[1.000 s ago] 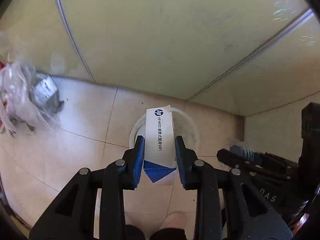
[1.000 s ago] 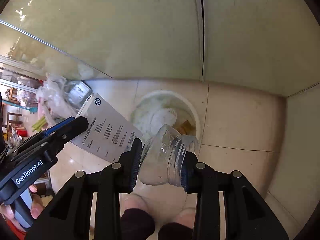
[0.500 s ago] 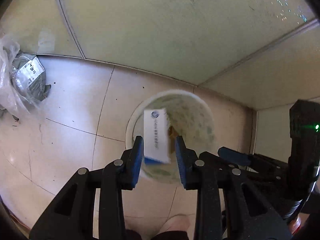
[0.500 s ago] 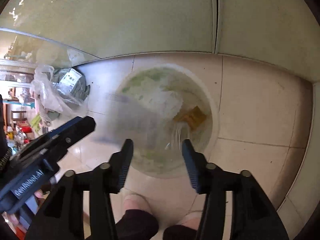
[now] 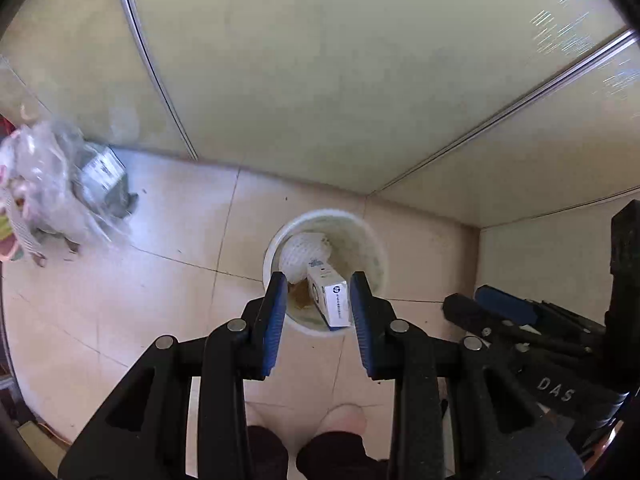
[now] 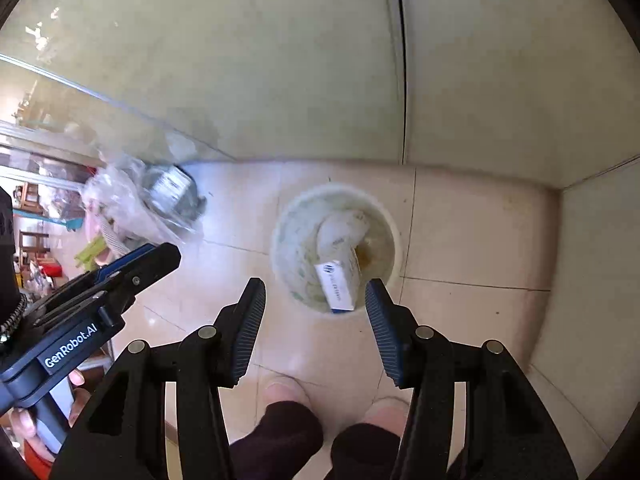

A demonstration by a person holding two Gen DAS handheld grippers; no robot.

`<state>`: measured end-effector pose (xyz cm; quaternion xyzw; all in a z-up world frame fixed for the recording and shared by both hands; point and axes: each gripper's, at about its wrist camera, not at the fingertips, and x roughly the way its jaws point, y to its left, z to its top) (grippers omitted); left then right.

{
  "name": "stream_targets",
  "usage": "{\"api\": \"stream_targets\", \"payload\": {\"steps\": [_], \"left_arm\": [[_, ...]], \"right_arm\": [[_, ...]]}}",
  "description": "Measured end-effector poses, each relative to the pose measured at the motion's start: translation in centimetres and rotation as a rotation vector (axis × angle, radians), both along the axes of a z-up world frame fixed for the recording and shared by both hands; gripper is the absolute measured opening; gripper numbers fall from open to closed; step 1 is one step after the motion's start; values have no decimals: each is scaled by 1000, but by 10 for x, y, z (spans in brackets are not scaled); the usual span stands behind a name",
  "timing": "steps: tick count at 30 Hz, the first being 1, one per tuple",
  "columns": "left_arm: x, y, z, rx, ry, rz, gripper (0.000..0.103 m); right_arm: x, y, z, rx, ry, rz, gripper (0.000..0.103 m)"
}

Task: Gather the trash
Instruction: 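Raise both open tools back up toward the counter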

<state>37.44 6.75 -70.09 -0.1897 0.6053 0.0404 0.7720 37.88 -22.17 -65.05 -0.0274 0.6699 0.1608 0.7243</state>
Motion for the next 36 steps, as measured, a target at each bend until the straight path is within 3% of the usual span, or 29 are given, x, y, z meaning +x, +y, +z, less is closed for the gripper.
{"api": "stream_targets", "payload": {"steps": [13, 18, 25, 30, 36], "left_arm": [[-26, 7, 271, 85, -182, -90, 31], [-36, 12, 359, 134, -251, -139, 31], [-45, 22, 445, 116, -346, -152, 34], [-39, 25, 493, 118, -424, -133, 34], [-24, 30, 534, 149, -495, -136, 44]], "right_arm": [[-39, 31, 268, 39, -262, -44, 48], [-58, 38, 353, 54, -376, -91, 48], [-82, 49, 437, 69, -515, -192, 48], [-93, 60, 481, 67, -612, -223, 48], [-75, 55, 516, 47, -686, -236, 50]]}}
